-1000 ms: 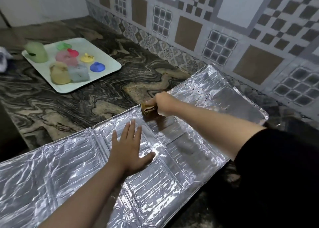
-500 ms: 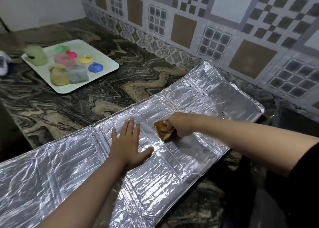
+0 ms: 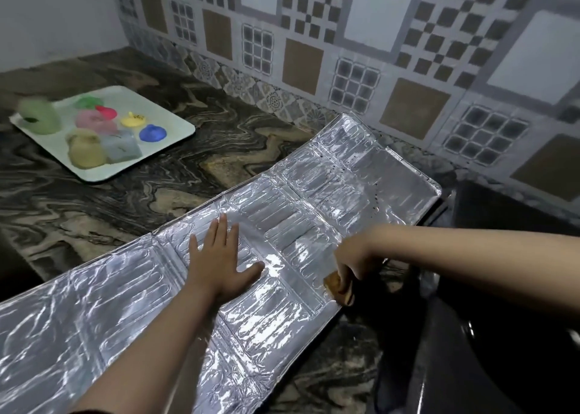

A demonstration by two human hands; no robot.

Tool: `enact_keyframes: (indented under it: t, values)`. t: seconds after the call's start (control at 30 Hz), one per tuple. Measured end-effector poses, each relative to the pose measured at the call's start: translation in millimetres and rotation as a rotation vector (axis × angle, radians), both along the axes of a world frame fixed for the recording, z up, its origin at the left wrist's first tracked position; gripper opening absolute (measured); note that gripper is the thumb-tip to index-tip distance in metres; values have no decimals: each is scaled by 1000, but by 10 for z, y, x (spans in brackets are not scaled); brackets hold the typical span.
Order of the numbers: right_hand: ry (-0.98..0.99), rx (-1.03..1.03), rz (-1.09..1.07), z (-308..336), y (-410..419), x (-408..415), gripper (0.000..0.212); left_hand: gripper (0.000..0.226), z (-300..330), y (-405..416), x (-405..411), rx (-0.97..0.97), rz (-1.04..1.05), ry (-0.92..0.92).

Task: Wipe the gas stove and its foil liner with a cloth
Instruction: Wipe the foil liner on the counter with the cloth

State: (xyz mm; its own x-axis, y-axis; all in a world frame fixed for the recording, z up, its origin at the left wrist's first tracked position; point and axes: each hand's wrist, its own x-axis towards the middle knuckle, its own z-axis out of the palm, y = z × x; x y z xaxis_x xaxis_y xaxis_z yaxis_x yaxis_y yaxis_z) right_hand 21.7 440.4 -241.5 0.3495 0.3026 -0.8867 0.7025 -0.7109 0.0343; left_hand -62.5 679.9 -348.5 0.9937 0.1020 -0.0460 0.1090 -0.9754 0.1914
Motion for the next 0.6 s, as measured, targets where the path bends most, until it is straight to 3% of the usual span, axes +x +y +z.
enact_keyframes:
  t: [0.1,0.2,0.3,0.43,0.53,0.6]
  values:
    - [7,88,-243,221,-95,99,33,115,0,0,-4,2,-5,0]
    - [-210,241,-476,488,-174,326,19,115,-10,2,-2,8,-7,0]
    - [-491,133,-402,533,-156,430,10,115,-19,2,19,29,-8,12]
    - [-389,25,-363,236,-68,297,29,116,-5,5,5,34,-11,7]
    - [-266,76,-430,54,116,90,21,116,-8,4,8,43,-1,19]
    - [-346,50,-291,-49,251,22,29,115,-9,6,9,33,-3,14]
